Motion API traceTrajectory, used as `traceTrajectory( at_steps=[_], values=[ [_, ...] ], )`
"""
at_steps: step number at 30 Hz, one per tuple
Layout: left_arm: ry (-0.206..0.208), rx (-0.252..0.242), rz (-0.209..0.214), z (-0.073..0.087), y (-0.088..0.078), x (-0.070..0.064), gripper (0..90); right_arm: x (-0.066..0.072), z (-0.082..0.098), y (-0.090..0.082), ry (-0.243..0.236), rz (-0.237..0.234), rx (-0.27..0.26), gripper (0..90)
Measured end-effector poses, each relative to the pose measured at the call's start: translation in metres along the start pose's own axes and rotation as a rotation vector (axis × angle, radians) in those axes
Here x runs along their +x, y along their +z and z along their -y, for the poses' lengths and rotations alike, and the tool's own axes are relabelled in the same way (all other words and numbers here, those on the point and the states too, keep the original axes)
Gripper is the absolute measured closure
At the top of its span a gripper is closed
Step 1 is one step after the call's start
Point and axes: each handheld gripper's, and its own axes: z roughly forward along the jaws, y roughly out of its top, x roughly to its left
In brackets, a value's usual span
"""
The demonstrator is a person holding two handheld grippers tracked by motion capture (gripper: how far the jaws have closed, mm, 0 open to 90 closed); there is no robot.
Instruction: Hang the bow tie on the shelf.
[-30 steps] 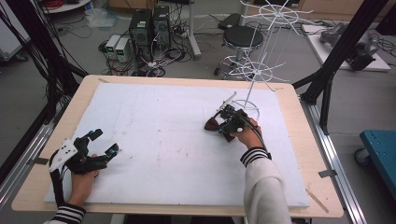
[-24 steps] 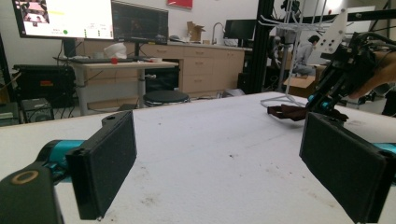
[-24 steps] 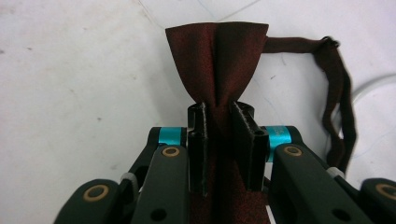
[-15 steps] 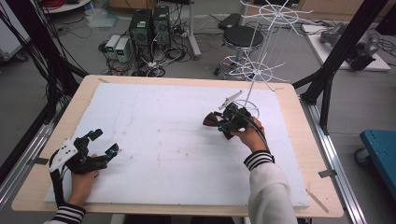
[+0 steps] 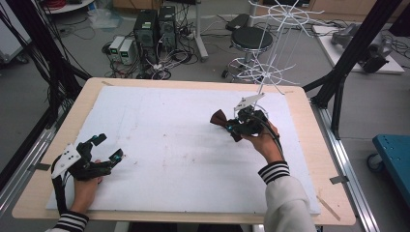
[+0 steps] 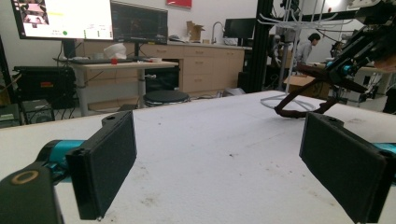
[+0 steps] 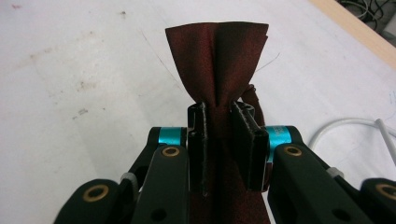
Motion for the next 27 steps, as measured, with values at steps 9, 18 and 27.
traceTrajectory(
  at_steps=[9, 18, 27],
  values=[
    [0.000, 0.000, 0.000, 0.000, 0.000, 0.000, 11.4, 0.002, 0.004, -0.022, 0.019, 0.044, -0.113, 76.7],
    [0.004, 0.001, 0.002, 0.000, 0.000, 0.000, 11.4, -0.001, 0.010, -0.045, 0.064, 0.065, -0.218, 76.8],
    [0.003, 0.001, 0.002, 0.000, 0.000, 0.000, 11.4, 0.001, 0.011, -0.059, 0.072, 0.094, -0.295, 76.8]
  ],
)
